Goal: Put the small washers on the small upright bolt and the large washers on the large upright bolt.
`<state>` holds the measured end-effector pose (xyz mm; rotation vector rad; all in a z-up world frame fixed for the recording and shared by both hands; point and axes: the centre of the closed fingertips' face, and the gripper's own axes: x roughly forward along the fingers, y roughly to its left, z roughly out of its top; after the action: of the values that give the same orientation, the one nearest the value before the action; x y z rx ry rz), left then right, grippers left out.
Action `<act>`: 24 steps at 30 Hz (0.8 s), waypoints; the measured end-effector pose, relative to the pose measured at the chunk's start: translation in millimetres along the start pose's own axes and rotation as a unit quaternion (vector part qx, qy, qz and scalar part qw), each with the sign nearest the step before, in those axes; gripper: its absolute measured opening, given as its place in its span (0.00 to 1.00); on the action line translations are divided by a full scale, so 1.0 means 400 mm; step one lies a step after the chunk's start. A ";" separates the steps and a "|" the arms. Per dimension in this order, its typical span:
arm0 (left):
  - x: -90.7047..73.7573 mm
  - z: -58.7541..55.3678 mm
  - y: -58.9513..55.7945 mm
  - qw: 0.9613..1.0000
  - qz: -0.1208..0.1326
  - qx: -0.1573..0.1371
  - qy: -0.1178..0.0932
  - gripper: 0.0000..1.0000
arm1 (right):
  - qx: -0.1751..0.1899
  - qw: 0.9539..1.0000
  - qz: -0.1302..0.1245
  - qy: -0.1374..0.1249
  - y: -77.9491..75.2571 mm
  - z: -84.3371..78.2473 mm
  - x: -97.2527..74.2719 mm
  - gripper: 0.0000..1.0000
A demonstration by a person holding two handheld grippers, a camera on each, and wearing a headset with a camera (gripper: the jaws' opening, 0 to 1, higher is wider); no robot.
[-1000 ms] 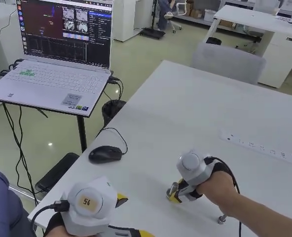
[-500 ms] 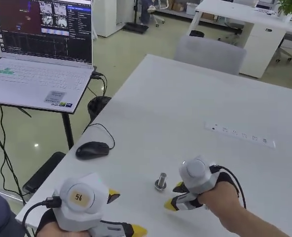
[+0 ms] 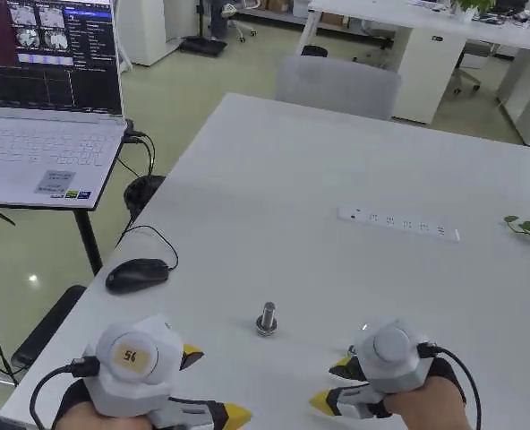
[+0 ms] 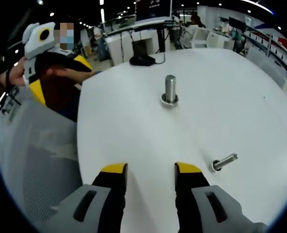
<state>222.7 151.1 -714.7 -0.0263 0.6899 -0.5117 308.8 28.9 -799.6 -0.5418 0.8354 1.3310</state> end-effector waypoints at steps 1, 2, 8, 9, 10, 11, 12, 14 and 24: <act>0.002 -0.002 0.000 1.000 -0.001 0.001 0.002 0.65 | 0.004 1.000 -0.002 -0.001 0.000 -0.013 -0.007 0.42; 0.004 -0.005 0.001 1.000 -0.001 0.003 0.004 0.65 | 0.013 1.000 -0.007 -0.003 -0.002 -0.032 -0.018 0.42; 0.009 -0.012 0.007 1.000 -0.002 0.008 0.011 0.65 | 0.054 0.998 -0.028 -0.023 -0.010 -0.105 -0.068 0.48; 0.011 -0.012 0.009 1.000 -0.003 0.008 0.012 0.65 | 0.062 0.997 -0.033 -0.030 -0.014 -0.114 -0.079 0.49; 0.012 -0.012 0.010 1.000 -0.003 0.009 0.012 0.65 | 0.068 0.996 -0.040 -0.036 -0.018 -0.120 -0.090 0.50; 0.013 -0.011 0.010 1.000 -0.003 0.009 0.012 0.65 | 0.072 0.996 -0.044 -0.042 -0.021 -0.124 -0.097 0.50; 0.014 -0.009 0.010 1.000 -0.003 0.010 0.012 0.65 | 0.075 0.995 -0.047 -0.050 -0.024 -0.126 -0.106 0.51; 0.016 -0.006 0.009 1.000 -0.004 0.011 0.013 0.65 | 0.084 0.993 -0.056 -0.062 -0.034 -0.130 -0.119 0.54; 0.022 0.011 0.015 1.000 -0.005 0.014 0.006 0.66 | 0.101 0.987 -0.076 -0.104 -0.053 -0.110 -0.152 0.61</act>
<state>233.8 151.8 -717.8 0.0002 0.6943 -0.5313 318.7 -46.2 -781.0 -0.2960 0.7315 1.1258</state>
